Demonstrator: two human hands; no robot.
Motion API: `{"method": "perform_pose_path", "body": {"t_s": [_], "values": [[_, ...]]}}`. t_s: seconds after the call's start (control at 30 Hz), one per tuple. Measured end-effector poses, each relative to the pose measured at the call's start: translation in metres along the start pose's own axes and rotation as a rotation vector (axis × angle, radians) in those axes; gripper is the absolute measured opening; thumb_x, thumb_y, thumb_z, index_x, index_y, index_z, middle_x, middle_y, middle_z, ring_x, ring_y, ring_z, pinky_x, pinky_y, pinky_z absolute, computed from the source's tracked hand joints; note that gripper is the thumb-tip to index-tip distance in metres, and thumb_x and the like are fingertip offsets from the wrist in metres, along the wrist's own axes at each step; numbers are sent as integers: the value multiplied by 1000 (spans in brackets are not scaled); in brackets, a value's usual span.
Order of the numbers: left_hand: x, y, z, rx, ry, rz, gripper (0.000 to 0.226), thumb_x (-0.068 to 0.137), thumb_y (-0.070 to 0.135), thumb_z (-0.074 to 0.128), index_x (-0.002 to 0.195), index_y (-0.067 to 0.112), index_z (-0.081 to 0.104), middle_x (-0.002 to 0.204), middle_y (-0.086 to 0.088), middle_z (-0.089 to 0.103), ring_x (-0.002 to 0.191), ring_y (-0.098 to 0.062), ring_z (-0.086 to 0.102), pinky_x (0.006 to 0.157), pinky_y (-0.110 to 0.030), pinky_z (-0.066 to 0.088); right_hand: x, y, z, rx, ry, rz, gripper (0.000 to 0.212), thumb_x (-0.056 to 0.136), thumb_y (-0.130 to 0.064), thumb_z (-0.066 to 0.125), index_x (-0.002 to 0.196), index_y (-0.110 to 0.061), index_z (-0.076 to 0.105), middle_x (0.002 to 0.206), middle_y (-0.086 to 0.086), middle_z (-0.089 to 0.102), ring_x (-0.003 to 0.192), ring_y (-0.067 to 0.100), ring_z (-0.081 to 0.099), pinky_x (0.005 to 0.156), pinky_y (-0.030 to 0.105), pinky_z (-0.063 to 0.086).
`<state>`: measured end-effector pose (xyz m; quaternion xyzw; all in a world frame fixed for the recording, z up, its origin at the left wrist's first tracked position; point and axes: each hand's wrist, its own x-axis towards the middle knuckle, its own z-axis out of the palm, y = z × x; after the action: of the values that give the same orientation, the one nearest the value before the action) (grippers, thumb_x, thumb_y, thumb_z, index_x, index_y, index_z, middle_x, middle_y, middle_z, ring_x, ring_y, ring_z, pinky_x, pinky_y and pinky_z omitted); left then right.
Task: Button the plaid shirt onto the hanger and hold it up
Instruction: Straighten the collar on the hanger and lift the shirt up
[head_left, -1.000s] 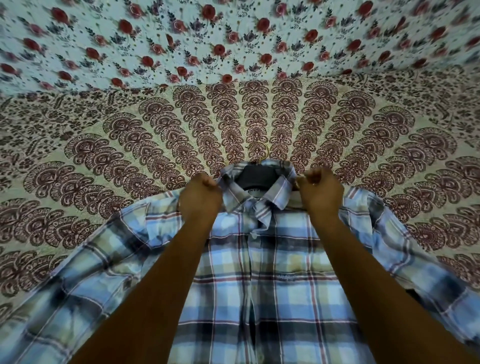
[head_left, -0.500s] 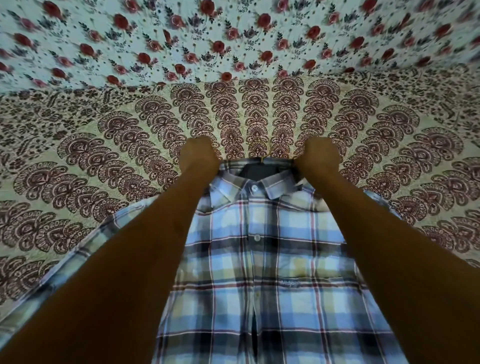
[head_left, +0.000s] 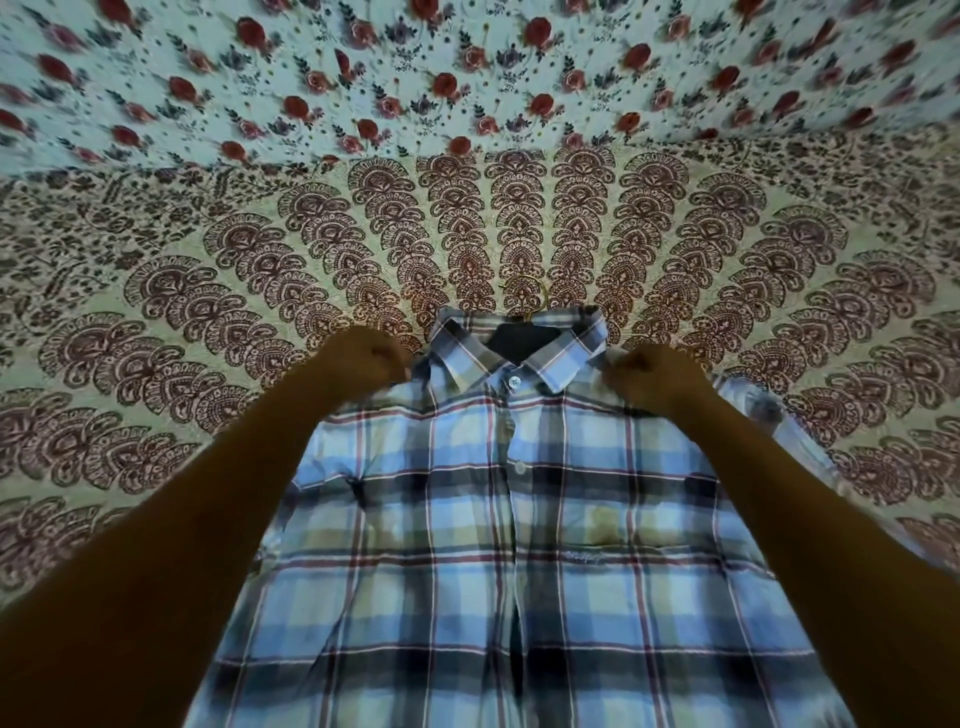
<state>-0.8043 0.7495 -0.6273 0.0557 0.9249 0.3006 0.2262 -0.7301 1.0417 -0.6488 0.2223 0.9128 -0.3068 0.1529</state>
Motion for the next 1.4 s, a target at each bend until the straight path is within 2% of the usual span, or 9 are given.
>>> {"method": "perform_pose_path", "body": {"t_s": [0.13, 0.33, 0.5, 0.6, 0.87, 1.07, 1.17, 1.27, 1.4], "values": [[-1, 0, 10, 161, -14, 44, 17, 81, 11, 68, 96, 3, 71, 104, -17, 70, 101, -30, 62, 86, -27, 43, -2, -1, 1, -101, -87, -90, 30, 88, -38, 58, 77, -10, 59, 71, 9, 59, 79, 29, 59, 60, 28, 36], [5, -5, 14, 259, -90, 22, 27, 78, 24, 72, 93, 2, 67, 100, -20, 66, 98, -31, 60, 79, -28, 42, -6, 1, -1, -220, -137, -95, 43, 85, -41, 62, 53, -17, 44, 57, 3, 44, 75, 26, 51, 65, 28, 32], [-12, 2, 18, 414, -147, 51, 40, 86, 31, 60, 116, 4, 56, 119, -18, 59, 112, -32, 54, 90, -35, 43, -21, 4, 8, -415, -139, -150, 51, 83, -44, 60, 125, -16, 53, 126, 20, 51, 119, 37, 45, 98, 42, 42], [-40, 11, 14, 509, -171, 134, 35, 82, 40, 61, 106, 15, 62, 108, -12, 65, 104, -29, 59, 81, -30, 43, -50, 7, 7, -372, -40, -115, 52, 88, -39, 55, 129, -9, 45, 130, 21, 42, 118, 40, 43, 97, 45, 41], [-140, 53, -30, 215, 144, 267, 81, 43, 66, 51, 105, 16, 63, 95, -6, 62, 81, -21, 54, 66, -28, 38, -148, -8, -57, -17, 194, -290, 43, 85, -31, 63, 112, -7, 41, 74, 6, 52, 75, 31, 53, 60, 34, 34], [-252, 113, -109, 198, 371, 458, 65, 53, 68, 57, 99, 22, 58, 91, -4, 70, 78, -22, 63, 60, -30, 46, -259, -44, -145, 380, 133, -404, 30, 79, -21, 70, 102, -16, 52, 81, -8, 56, 74, 13, 53, 53, 8, 40], [-318, 139, -139, 109, 443, 538, 45, 60, 44, 82, 95, 32, 56, 95, -1, 69, 86, -20, 65, 63, -27, 42, -323, -56, -189, 421, 83, -474, 12, 80, -21, 69, 87, -17, 60, 75, -4, 60, 71, 18, 56, 60, 23, 45], [-396, 161, -165, -18, 457, 621, 37, 58, 53, 76, 87, 47, 53, 95, 20, 66, 91, -3, 62, 72, -23, 47, -397, -65, -223, 433, 200, -502, 12, 79, -22, 70, 87, -20, 61, 80, -3, 63, 73, 10, 59, 63, 26, 46], [-490, 179, -198, -150, 465, 696, 27, 62, 52, 66, 85, 52, 54, 93, 33, 62, 88, 11, 58, 75, -20, 49, -487, -81, -244, 435, 419, -548, 38, 77, -30, 71, 110, -12, 62, 104, 2, 68, 89, 15, 65, 79, 40, 52]]}}
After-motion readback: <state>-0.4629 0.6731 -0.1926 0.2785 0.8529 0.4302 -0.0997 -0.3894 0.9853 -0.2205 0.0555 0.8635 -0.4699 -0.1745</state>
